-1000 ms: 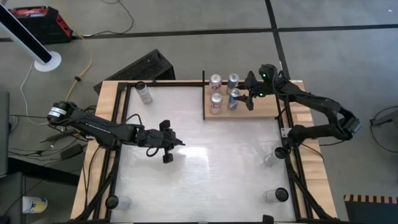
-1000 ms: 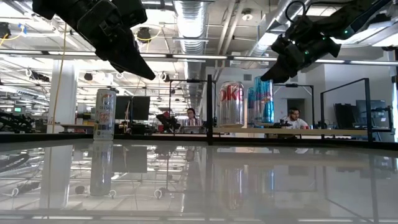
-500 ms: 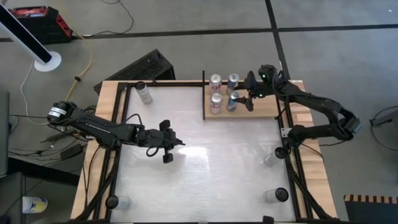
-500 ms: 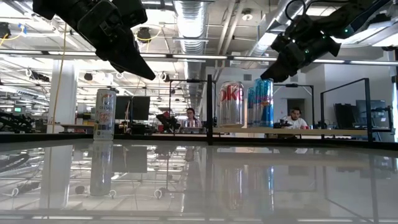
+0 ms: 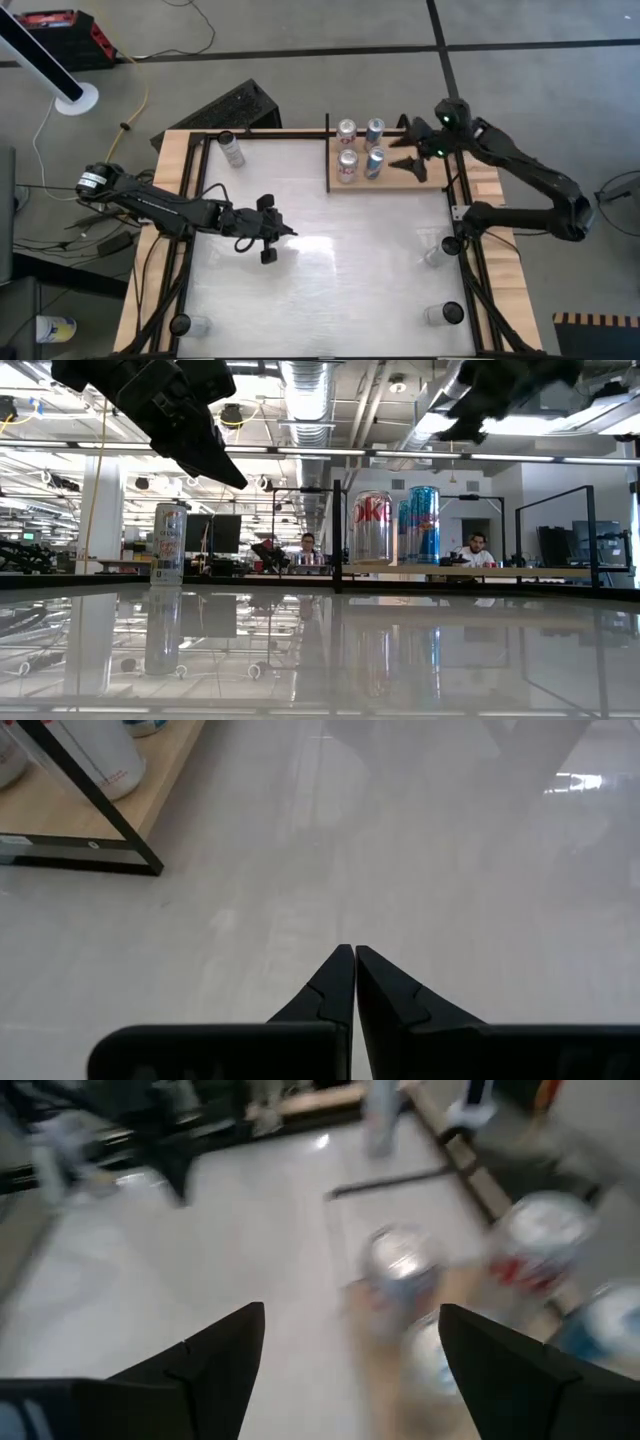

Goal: Place canned beverage on shelf
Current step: Put the bottom white-pink soda can on the shelf

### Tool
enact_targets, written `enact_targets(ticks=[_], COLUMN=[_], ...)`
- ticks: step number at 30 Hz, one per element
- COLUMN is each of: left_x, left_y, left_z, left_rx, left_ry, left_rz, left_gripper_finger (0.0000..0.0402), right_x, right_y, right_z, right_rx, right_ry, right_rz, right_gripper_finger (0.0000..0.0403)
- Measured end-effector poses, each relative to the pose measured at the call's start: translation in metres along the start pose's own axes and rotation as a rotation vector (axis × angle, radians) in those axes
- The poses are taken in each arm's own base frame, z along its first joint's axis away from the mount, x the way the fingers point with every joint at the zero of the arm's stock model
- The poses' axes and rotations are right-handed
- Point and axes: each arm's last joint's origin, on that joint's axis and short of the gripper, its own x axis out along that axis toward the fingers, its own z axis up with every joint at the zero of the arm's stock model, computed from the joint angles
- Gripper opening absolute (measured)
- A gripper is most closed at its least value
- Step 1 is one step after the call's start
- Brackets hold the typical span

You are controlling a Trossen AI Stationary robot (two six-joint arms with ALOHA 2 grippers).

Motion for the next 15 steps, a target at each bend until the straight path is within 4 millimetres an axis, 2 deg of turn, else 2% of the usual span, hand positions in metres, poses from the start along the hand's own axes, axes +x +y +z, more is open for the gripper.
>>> enact_targets(ticks=[3, 7, 15], left_x=[0.0, 0.0, 0.0], left_y=[0.0, 0.0, 0.0], left_z=[0.0, 0.002, 0.001], left_rx=[0.032, 0.084, 0.108], left_ry=[-0.003, -0.017, -0.013], left_rz=[0.0, 0.002, -0.001], left_gripper_finger=[0.0, 0.0, 0.0], right_x=[-0.014, -0.028, -0.045], right_y=[0.026, 0.059, 0.102], right_z=[0.002, -0.004, -0.038], right_rx=[0.089, 0.214, 0.505], right_ry=[0.082, 0.223, 0.528], right_rz=[0.014, -0.048, -0.253], right_gripper_finger=[0.0324, 0.0324, 0.0324])
